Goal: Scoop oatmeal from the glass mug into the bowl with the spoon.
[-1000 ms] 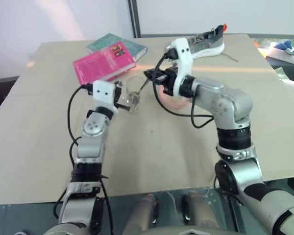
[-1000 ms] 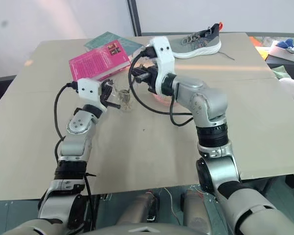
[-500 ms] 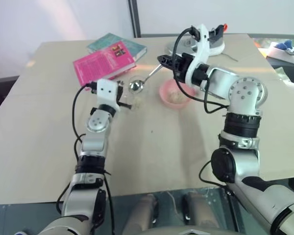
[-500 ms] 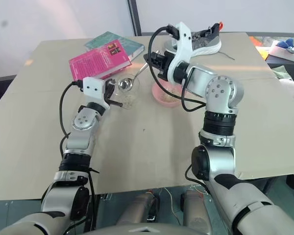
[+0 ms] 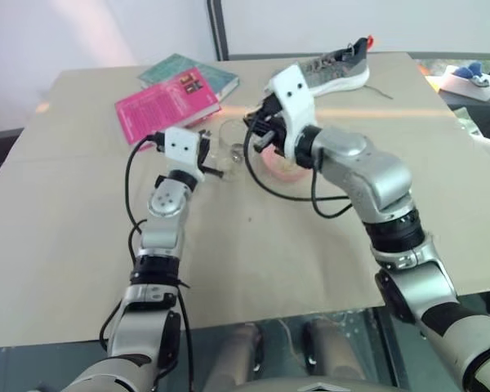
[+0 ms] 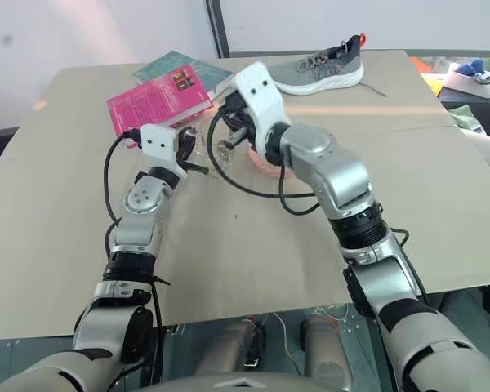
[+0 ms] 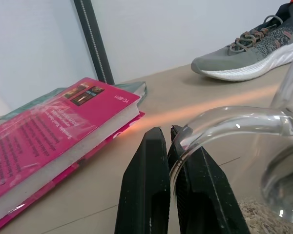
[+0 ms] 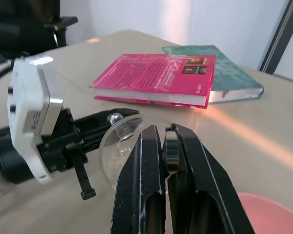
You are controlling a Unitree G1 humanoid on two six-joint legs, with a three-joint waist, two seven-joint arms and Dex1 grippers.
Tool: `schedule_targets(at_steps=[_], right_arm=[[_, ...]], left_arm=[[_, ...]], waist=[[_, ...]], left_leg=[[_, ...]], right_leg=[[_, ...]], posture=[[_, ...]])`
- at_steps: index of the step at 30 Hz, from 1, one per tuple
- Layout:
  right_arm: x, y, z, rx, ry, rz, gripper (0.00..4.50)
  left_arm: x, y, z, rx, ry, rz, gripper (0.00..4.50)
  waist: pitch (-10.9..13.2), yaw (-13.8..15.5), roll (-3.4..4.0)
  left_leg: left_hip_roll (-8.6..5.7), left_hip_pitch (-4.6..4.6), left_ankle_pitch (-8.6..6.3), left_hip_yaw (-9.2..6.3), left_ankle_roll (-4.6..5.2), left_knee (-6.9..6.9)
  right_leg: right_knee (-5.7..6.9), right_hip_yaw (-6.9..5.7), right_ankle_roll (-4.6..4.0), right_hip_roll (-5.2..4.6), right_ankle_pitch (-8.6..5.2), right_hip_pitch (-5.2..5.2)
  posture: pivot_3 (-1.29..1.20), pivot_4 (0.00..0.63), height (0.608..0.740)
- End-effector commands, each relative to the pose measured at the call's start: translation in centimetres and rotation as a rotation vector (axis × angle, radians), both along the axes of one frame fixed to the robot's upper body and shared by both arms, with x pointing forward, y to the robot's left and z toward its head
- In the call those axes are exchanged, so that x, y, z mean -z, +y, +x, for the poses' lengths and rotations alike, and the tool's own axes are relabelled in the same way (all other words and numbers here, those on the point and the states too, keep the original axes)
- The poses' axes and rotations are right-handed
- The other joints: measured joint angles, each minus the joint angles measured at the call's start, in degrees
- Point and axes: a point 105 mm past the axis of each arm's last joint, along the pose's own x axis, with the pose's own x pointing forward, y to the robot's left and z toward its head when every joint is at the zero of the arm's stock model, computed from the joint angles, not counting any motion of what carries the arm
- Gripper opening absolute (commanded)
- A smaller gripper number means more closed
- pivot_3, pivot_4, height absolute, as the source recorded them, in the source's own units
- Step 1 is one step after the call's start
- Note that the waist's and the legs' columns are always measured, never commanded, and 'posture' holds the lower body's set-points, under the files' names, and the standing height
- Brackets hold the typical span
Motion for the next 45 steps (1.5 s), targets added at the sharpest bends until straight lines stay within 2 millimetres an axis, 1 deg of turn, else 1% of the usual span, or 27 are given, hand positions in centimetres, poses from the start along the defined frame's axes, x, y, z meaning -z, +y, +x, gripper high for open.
schedule_targets(at_steps=[1, 5, 14, 17, 19, 22, 24, 28, 31, 34, 40, 45], right_arm=[[-0.4, 0.9, -0.8, -0.054, -0.033, 0.014, 0.0], [0.1, 1.2, -1.0, -0.077, 0.035, 0.043, 0.0], [-0.6, 0.7, -1.1, -0.096, 0.177, 0.14, 0.0], [-0.7, 0.7, -1.1, -0.091, 0.185, 0.151, 0.0], [-1.0, 0.6, -0.9, -0.059, 0.101, 0.104, 0.0], [-1.3, 0.9, -0.8, -0.034, -0.118, -0.022, 0.0], [-1.0, 1.4, -1.1, -0.053, -0.184, -0.076, 0.0], [0.1, 2.1, -1.6, -0.091, -0.206, -0.121, 0.0], [1.6, 2.3, -2.1, -0.139, -0.139, -0.157, 0.0], [2.3, 2.3, -2.5, -0.168, -0.033, -0.114, 0.0], [1.1, 1.8, -2.4, -0.158, 0.1, 0.007, 0.0], [-0.3, 0.7, -1.8, -0.122, 0.241, 0.147, 0.0]], left_arm=[[-3.5, -0.8, -0.6, 0.038, -0.13, 0.002, 0.02], [-3.5, -0.9, -0.6, 0.041, -0.132, 0.002, 0.02], [-3.3, -0.8, -0.6, 0.039, -0.135, 0.003, 0.02], [-3.4, -1.0, -0.6, 0.044, -0.141, -0.002, 0.02], [-3.5, -1.0, -0.6, 0.045, -0.144, -0.004, 0.02], [-3.7, -1.2, -0.6, 0.05, -0.152, -0.011, 0.02], [-3.7, -1.2, -0.6, 0.051, -0.153, -0.012, 0.02], [-3.6, -1.2, -0.6, 0.05, -0.148, -0.017, 0.02], [-3.5, -1.2, -0.7, 0.049, -0.149, -0.018, 0.02], [-3.5, -1.3, -0.8, 0.05, -0.149, -0.019, 0.02], [-3.3, -1.3, -0.7, 0.051, -0.144, -0.016, 0.02], [-3.0, -1.1, -0.7, 0.049, -0.136, -0.012, 0.02]], waist=[[0.0, -0.02, -0.01], [0.0, -0.01, -0.01], [-0.01, 0.08, -0.01], [-0.01, -0.02, -0.01], [-0.01, -0.06, -0.01], [-0.01, -0.08, -0.01], [-0.01, -0.13, -0.02], [-0.02, -0.19, -0.03], [-0.03, -0.11, -0.05], [-0.03, -0.07, -0.05], [-0.03, 0.07, -0.06], [-0.03, 0.21, -0.05]], left_leg=[[0.0, 0.0, 0.0, 0.0, 0.0, 0.01], [0.0, 0.0, 0.0, 0.0, 0.0, 0.04], [-0.01, 0.0, 0.0, -0.01, 0.0, 0.09], [-0.01, 0.0, 0.0, 0.0, 0.0, 0.09], [-0.01, 0.0, 0.0, 0.0, -0.01, 0.09], [-0.01, 0.0, 0.0, 0.02, -0.01, 0.11], [-0.02, 0.0, 0.0, 0.04, -0.01, 0.12], [-0.02, 0.0, 0.0, 0.05, -0.01, 0.15], [-0.02, -0.01, 0.0, 0.04, -0.01, 0.24], [-0.02, -0.02, 0.0, 0.04, -0.01, 0.37], [-0.02, -0.02, 0.0, 0.01, -0.01, 0.57], [-0.02, -0.02, 0.0, 0.01, -0.01, 0.58]], right_leg=[[0.01, 0.0, 0.0, 0.0, 0.0, 0.0], [0.04, 0.01, 0.0, 0.0, 0.0, 0.0], [0.1, 0.02, 0.0, 0.0, 0.0, 0.0], [0.13, 0.02, 0.0, 0.0, 0.0, -0.01], [0.14, 0.04, 0.0, 0.0, 0.0, -0.02], [0.16, 0.03, 0.0, 0.0, 0.0, -0.03], [0.17, 0.02, 0.0, 0.0, 0.0, -0.04], [0.21, 0.0, 0.0, 0.0, 0.0, -0.05], [0.28, 0.01, 0.0, 0.0, 0.0, -0.04], [0.4, 0.01, 0.0, 0.0, 0.0, -0.03], [0.56, 0.06, 0.0, 0.02, 0.0, 0.0], [0.55, 0.06, 0.0, 0.01, 0.0, 0.0]], posture=[[0.0, 0.15, 0.74], [0.0, 0.15, 0.74], [0.0, 0.15, 0.74], [0.0, 0.15, 0.74], [0.0, 0.15, 0.74], [0.0, 0.15, 0.74], [0.0, 0.15, 0.74], [0.0, 0.15, 0.74], [0.0, 0.15, 0.74], [0.0, 0.15, 0.74], [0.0, 0.15, 0.74], [0.0, 0.15, 0.74]])
